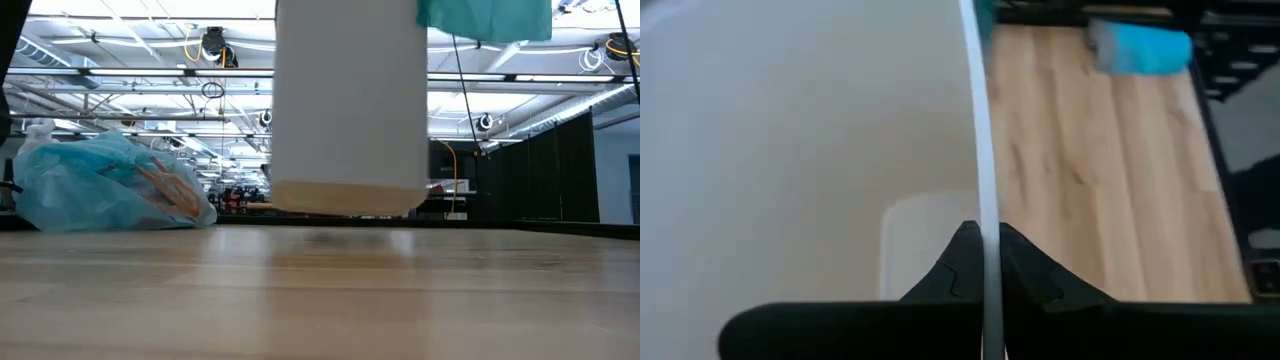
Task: Place trash/remove bag and relplace
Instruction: Insert the new blue trash bag into the white trash bin
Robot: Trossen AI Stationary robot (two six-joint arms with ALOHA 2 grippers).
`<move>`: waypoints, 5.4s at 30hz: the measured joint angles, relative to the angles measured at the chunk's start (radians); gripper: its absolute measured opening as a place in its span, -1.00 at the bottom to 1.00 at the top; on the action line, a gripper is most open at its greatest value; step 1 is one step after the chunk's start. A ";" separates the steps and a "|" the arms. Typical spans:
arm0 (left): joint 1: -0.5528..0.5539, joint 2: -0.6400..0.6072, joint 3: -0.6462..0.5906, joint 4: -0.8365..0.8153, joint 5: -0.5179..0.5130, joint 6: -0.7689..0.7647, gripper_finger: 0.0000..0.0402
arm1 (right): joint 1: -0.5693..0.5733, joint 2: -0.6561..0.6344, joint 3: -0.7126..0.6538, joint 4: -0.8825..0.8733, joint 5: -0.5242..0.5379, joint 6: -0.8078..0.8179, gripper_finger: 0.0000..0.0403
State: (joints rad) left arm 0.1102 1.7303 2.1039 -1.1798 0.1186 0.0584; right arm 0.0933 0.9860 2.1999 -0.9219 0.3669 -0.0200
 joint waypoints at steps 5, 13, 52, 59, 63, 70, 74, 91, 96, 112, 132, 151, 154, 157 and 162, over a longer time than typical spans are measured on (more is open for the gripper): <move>-0.083 0.010 -0.011 0.033 -0.008 -0.045 -0.95 | 0.000 0.017 0.000 0.032 -0.062 0.015 -1.00; -0.163 0.016 -0.048 0.164 -0.048 -0.105 -0.95 | 0.000 0.081 -0.001 0.063 -0.113 0.009 -1.00; -0.232 0.144 0.010 0.194 -0.100 -0.107 -0.45 | 0.000 0.088 0.013 0.196 -0.237 -0.010 -1.00; -0.232 0.144 0.092 0.177 -0.051 -0.110 -0.41 | 0.000 0.088 0.013 0.219 -0.237 -0.013 -1.00; -0.232 0.144 0.167 0.142 -0.042 -0.123 -0.41 | 0.000 0.088 0.013 0.237 -0.237 -0.015 -1.00; -0.237 0.110 0.246 0.124 -0.039 -0.132 -0.41 | 0.000 0.094 0.013 0.303 -0.241 -0.022 -1.00; -0.252 0.065 0.253 0.131 -0.037 -0.156 -0.41 | 0.000 0.112 0.013 0.383 -0.283 -0.035 -1.00; -0.381 -0.106 0.252 0.417 -0.344 0.054 -0.41 | 0.000 0.210 0.012 0.458 -0.321 -0.090 -1.00; -0.388 -0.126 0.253 0.480 -0.359 0.118 -0.41 | 0.000 0.237 0.012 0.553 -0.338 -0.118 -1.00; -0.387 -0.074 0.245 0.415 -0.367 0.052 -0.41 | 0.000 0.320 0.013 0.328 -0.018 -0.277 -1.00; -0.381 -0.046 0.245 0.397 -0.367 0.026 -0.41 | 0.000 0.325 0.138 0.166 0.247 -0.354 -1.00; -0.331 -0.047 0.248 0.929 -0.640 0.212 -0.41 | 0.000 0.378 0.153 0.045 0.178 -0.244 -1.00; -0.333 -0.046 0.248 0.844 -0.615 0.212 -0.41 | 0.000 0.374 0.157 0.029 0.153 -0.206 -1.00; -0.333 -0.025 0.246 0.721 -0.565 0.210 -0.41 | 0.000 0.376 0.157 -0.029 0.134 -0.163 -1.00; -0.361 0.028 0.245 0.719 -0.519 0.209 -0.41 | 0.000 0.376 0.156 -0.150 0.070 -0.124 -1.00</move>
State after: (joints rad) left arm -0.2505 1.7581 2.3486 -0.4612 -0.4008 0.2676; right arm 0.0937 1.3619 2.3554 -1.0716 0.4374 -0.1435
